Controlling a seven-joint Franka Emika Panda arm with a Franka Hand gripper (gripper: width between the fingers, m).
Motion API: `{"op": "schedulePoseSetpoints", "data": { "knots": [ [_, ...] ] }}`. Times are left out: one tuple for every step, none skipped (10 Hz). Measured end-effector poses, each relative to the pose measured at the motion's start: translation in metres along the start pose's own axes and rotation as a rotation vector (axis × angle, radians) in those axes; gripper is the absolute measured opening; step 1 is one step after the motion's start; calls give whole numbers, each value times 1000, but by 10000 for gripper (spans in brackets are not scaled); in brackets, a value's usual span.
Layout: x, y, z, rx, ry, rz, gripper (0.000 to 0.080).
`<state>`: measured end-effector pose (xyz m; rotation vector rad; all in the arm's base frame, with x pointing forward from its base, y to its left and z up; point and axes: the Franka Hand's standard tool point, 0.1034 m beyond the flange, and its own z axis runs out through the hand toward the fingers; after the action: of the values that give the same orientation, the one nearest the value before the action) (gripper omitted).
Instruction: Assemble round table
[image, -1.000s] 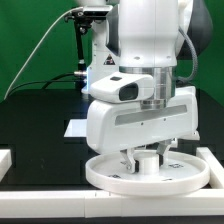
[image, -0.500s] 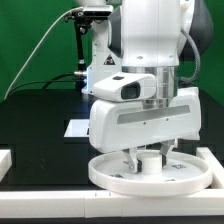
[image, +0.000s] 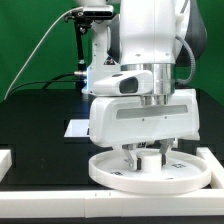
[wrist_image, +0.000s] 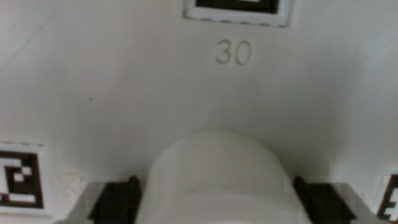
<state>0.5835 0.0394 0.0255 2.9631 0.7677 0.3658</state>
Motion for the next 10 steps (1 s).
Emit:
{"op": "schedulePoseSetpoints", "data": {
  "knots": [
    [0,0,0,-2,5,1,407],
    [-1,0,0,-2,5,1,407],
    [-2,-1,-1,-2,5,2,407],
    [-2,-1,-1,-2,5,2,407],
    [-2,0,-1,0,2,7,407],
    [-1,5,-2,3,-5,25,407],
    [-2,4,-1,4,-6,23,407],
    [-3,3,0,5,-8,23,407],
    [-4,2,0,7,-11,26,407],
    [-9,-2,-1,17,-33,39,407]
  ]
}}
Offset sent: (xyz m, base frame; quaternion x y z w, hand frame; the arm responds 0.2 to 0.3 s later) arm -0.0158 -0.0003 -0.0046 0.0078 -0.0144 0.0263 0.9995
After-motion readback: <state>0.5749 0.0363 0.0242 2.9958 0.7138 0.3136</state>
